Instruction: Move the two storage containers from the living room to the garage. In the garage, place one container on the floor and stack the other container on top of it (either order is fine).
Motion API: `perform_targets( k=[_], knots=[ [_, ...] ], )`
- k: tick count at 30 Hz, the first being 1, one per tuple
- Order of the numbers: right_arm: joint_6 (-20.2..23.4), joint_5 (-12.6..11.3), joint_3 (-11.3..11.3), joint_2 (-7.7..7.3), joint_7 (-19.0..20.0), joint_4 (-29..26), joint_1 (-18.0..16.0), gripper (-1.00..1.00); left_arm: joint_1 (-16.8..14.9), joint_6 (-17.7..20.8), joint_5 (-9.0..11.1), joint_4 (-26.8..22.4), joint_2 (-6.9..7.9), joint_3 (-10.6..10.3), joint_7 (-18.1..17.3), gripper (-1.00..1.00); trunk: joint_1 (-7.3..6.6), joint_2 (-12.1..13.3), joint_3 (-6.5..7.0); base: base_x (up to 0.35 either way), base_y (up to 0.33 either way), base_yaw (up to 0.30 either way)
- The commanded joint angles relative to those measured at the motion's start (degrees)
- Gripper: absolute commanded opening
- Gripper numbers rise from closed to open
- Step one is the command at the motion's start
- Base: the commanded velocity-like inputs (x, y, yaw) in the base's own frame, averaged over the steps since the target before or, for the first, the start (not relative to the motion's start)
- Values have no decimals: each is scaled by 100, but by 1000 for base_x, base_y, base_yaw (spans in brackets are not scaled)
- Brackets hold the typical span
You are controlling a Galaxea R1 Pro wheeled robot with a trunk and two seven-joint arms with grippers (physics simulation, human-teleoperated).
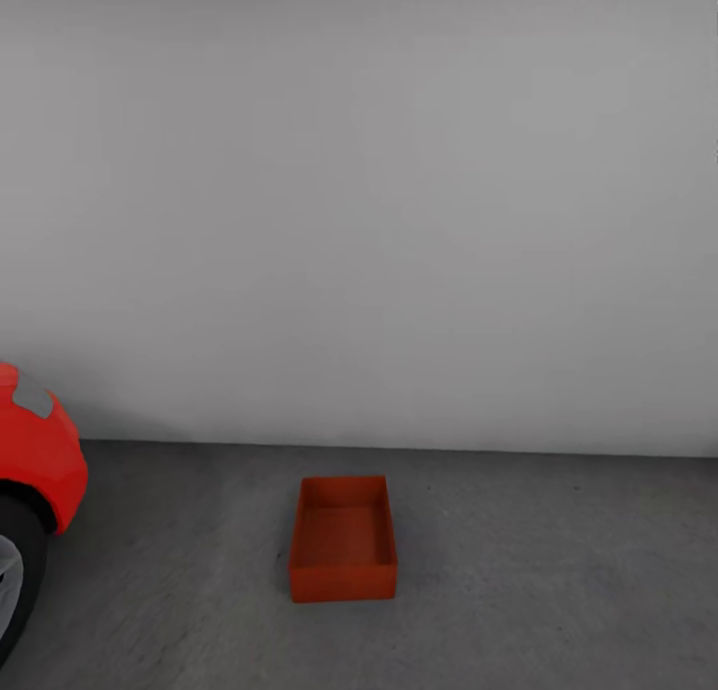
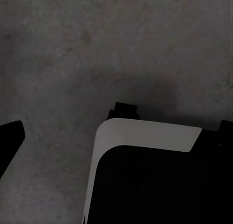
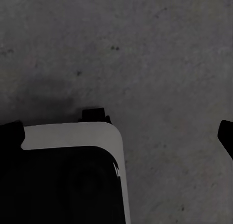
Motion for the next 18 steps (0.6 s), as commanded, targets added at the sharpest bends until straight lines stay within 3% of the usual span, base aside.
perform_targets(
  k=[1,18],
  knots=[
    [-28,-44,48,3,1,17,-7,100,-3,-15,51,3,0,-49,11,100,0,-4,3,0,0,0],
    [-11,-27,56,-4,5,8,-7,100,-3,-16,51,3,0,-49,11,100,0,-4,31,0,0,0]
  ],
)
